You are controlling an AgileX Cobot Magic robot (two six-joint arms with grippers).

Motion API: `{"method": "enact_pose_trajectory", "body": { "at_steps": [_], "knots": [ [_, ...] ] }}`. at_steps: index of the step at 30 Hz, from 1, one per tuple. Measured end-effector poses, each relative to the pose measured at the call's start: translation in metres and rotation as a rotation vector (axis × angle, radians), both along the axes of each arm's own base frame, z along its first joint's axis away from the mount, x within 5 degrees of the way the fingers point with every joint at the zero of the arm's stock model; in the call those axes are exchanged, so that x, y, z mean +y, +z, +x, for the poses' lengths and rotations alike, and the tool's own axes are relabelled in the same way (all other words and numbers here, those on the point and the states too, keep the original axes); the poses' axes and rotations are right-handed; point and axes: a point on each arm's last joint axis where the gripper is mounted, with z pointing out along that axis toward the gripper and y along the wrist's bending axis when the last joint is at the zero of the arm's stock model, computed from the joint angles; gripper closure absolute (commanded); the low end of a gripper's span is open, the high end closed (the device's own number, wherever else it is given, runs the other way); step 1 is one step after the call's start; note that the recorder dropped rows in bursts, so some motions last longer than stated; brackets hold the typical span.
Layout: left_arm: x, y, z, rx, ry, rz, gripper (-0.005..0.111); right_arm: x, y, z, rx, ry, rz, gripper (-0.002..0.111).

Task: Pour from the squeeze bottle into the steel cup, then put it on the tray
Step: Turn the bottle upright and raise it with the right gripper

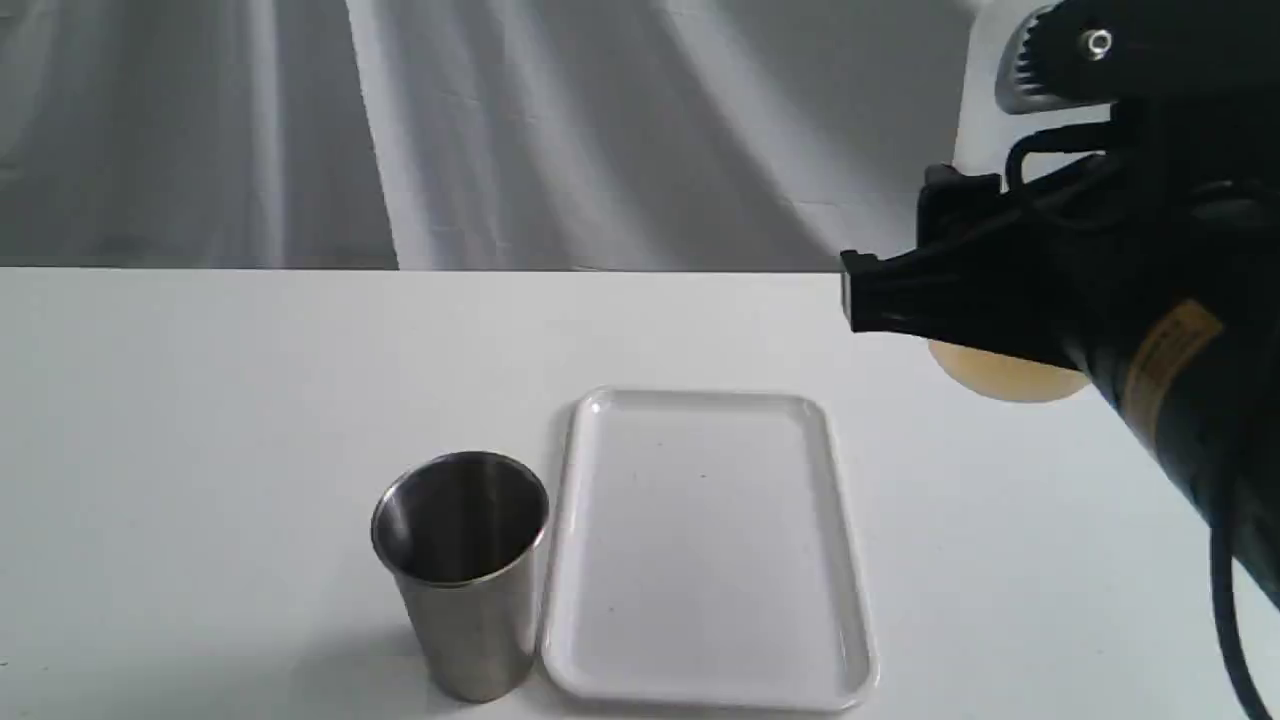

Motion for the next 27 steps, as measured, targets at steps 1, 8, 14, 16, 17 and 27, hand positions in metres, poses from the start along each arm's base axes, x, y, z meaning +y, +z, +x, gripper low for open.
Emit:
{"method": "enact_pose_trajectory", "body": {
  "at_steps": [1,8,14,16,17,27],
  "knots": [
    [0.0000,0.0000,0.0000,0.000,0.000,0.000,0.107,-0.0004,0.0004,-0.0004,0.000,-0.001,0.003,0.108],
    [0.0000,0.0000,0.0000,0.000,0.000,0.000,0.107,-0.0013,-0.0009,-0.0010,0.013,-0.012,0.024,0.108],
    [0.0000,0.0000,0.0000,0.000,0.000,0.000,0.107,-0.0022,-0.0037,-0.0017,0.037,-0.030,0.065,0.108],
    [0.0000,0.0000,0.0000,0.000,0.000,0.000,0.107,-0.0021,-0.0048,-0.0019,0.048,-0.031,0.074,0.108],
    [0.0000,0.0000,0.0000,0.000,0.000,0.000,0.107,-0.0015,-0.0053,-0.0019,0.053,-0.025,0.079,0.108],
    [0.0000,0.0000,0.0000,0.000,0.000,0.000,0.107,-0.0013,-0.0077,0.0036,0.083,0.033,0.076,0.108]
  ]
}}
